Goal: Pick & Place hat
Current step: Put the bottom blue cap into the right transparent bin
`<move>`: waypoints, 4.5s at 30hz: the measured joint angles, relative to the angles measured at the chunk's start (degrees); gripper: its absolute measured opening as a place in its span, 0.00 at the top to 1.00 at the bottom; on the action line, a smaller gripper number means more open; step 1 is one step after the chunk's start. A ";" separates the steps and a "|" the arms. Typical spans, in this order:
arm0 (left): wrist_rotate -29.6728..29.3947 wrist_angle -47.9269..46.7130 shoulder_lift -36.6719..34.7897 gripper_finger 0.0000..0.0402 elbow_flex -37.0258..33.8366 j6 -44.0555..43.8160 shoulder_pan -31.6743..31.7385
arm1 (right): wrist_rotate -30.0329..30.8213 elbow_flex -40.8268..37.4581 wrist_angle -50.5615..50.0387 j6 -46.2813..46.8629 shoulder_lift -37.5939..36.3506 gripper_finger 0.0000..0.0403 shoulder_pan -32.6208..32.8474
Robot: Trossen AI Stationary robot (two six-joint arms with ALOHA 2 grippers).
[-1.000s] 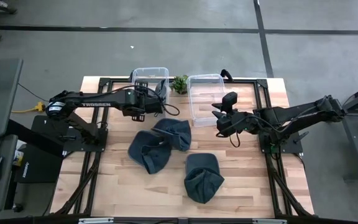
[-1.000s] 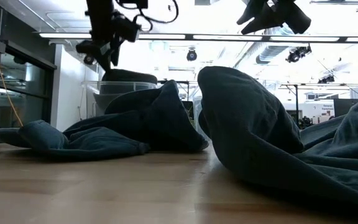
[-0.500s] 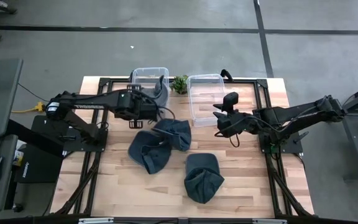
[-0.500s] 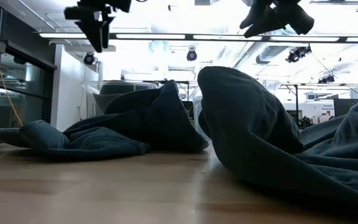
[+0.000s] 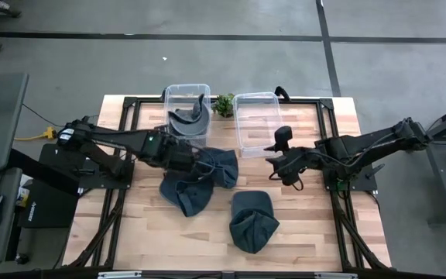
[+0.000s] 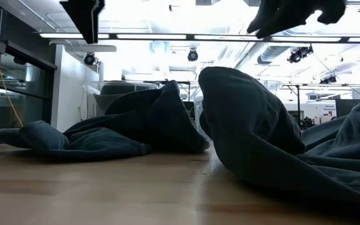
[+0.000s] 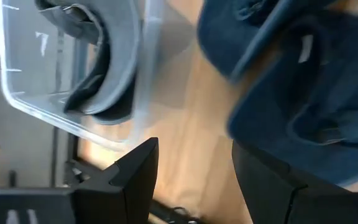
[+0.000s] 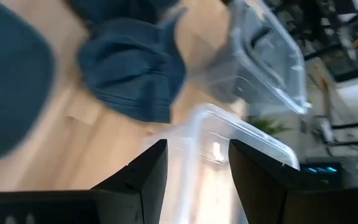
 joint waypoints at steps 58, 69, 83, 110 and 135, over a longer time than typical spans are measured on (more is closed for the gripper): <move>-9.83 17.60 10.68 0.50 -0.04 -13.25 -11.78 | -35.11 -44.57 40.64 103.11 -10.78 0.32 4.56; -9.83 17.67 10.68 0.50 -0.04 -13.38 -11.78 | -34.05 -44.57 47.80 105.96 -2.28 0.32 4.63; -9.85 17.70 10.66 0.50 -0.04 -13.41 -11.77 | -35.62 -41.16 59.63 104.02 10.76 0.32 4.61; -8.54 18.61 10.64 0.50 -0.04 -13.83 -11.76 | -39.81 -35.69 58.54 95.69 17.66 0.69 4.45; -8.45 19.56 10.64 0.50 -0.04 -14.08 -11.76 | -43.80 -35.74 58.63 87.91 12.89 0.99 4.45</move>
